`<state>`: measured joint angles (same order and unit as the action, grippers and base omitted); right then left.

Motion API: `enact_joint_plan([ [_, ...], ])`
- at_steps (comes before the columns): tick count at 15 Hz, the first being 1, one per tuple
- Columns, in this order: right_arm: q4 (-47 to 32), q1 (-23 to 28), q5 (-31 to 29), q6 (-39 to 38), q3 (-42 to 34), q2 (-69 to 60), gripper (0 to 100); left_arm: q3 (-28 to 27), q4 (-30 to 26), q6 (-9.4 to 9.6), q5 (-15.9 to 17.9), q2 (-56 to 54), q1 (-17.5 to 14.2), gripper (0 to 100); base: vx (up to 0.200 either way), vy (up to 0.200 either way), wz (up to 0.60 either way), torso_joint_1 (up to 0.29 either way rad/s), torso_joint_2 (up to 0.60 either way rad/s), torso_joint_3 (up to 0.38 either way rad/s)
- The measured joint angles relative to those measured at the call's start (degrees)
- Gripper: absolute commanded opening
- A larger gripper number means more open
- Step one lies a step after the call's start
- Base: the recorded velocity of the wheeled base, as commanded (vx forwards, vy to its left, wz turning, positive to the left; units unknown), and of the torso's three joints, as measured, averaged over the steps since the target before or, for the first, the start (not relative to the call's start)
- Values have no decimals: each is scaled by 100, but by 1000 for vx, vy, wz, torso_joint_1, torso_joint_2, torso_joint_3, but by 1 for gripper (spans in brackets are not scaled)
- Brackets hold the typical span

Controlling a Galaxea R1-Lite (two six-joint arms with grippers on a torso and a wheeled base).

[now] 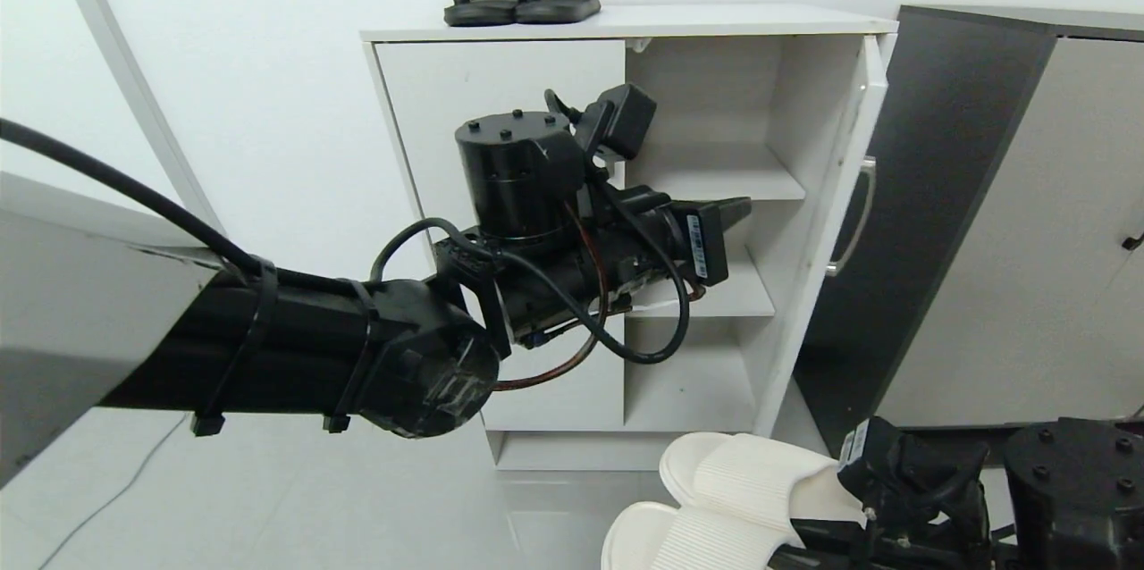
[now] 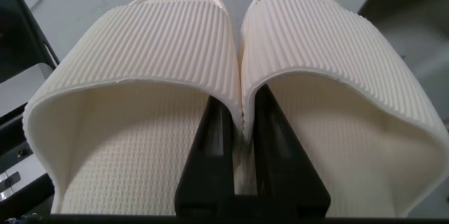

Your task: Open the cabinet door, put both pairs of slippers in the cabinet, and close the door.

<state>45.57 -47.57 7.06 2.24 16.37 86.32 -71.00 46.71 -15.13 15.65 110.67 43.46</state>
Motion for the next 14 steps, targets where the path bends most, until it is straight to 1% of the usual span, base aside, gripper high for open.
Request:
enact_joint_plan([
  [2, 6, 2, -4, -1, 0, 4, 0, 28, 72, 35, -30, -17, -94, 0, 0, 0, 0, 0, 0, 0],
  [4, 6, 13, -26, -41, 33, 28, 0, 135, 305, 249, -162, -59, -284, 0, 0, 0, 0, 0, 0, 0],
  [5, 6, 46, -33, -50, 66, 52, 0, 207, 438, 306, -211, -77, -452, 0, 0, 0, 0, 0, 0, 0],
  [7, 9, 162, -79, -107, 162, 105, 0, 516, 514, 339, -317, -195, -898, 0, 0, 0, 0, 0, 0, 0],
  [9, 13, 258, -369, -313, 262, 223, 0, 1097, 523, 347, -361, -461, -1499, 0, 0, 0, 0, 0, 0, 0],
  [11, 35, 336, -728, -535, 514, 323, 0, 1812, 556, 354, -372, -973, -1963, 0, 0, 0, 0, 0, 0, 0],
  [13, 35, 418, -1275, -913, 898, 456, 0, 2778, 540, 435, -462, -1676, -2544, 0, 0, 0, 0, 0, 0, 0],
  [14, 28, 449, -1460, -1108, 1083, 555, 0, 3237, 551, 484, -594, -2046, -2844, 0, 0, 0, 0, 0, 0, 0],
])
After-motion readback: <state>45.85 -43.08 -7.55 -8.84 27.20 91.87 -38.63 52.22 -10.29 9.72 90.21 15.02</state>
